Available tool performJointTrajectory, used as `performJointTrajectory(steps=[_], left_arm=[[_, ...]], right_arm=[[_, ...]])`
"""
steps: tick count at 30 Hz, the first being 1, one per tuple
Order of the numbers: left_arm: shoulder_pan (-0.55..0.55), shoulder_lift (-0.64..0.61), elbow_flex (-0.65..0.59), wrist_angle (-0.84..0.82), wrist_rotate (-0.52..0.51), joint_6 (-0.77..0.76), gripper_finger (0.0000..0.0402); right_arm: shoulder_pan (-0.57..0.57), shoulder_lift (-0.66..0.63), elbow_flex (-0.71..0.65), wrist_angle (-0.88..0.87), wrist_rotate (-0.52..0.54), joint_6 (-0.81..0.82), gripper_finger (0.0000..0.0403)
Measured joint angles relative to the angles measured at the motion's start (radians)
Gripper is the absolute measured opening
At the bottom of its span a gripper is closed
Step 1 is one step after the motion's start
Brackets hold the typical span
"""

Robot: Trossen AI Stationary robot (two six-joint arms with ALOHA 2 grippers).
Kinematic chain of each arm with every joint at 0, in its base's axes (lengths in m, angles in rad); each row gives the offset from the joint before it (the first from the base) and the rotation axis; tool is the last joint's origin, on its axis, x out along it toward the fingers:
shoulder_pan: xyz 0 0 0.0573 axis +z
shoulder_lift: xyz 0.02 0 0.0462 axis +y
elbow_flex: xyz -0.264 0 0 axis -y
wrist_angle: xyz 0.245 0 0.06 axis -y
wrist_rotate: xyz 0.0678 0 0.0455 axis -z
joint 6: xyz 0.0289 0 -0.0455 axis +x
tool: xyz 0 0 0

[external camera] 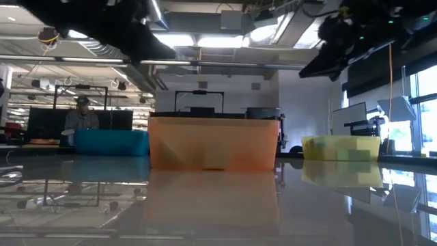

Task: Sort blocks by size
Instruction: Return to Home Position

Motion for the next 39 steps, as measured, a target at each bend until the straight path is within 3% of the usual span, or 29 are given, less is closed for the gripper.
performJointTrajectory(steps=[14,21,30,39], left_arm=[[-0.064,-0.297,-0.268,0.17,-0.009,-0.081,0.0001],[-0.096,-0.346,-0.329,0.225,-0.071,-0.078,0.0002],[-0.127,-0.366,-0.388,0.276,-0.074,-0.082,0.0004],[-0.148,-0.459,-0.424,0.272,-0.072,-0.073,0.0001]], right_arm=[[0.001,-0.385,-0.211,0.058,-0.004,0.104,0.0029],[0.001,-0.577,-0.32,0.055,0.016,0.196,0.003],[0.001,-0.766,-0.442,0.045,0.059,0.272,0.003],[0.001,-0.832,-0.502,0.04,0.149,0.309,0.003]])
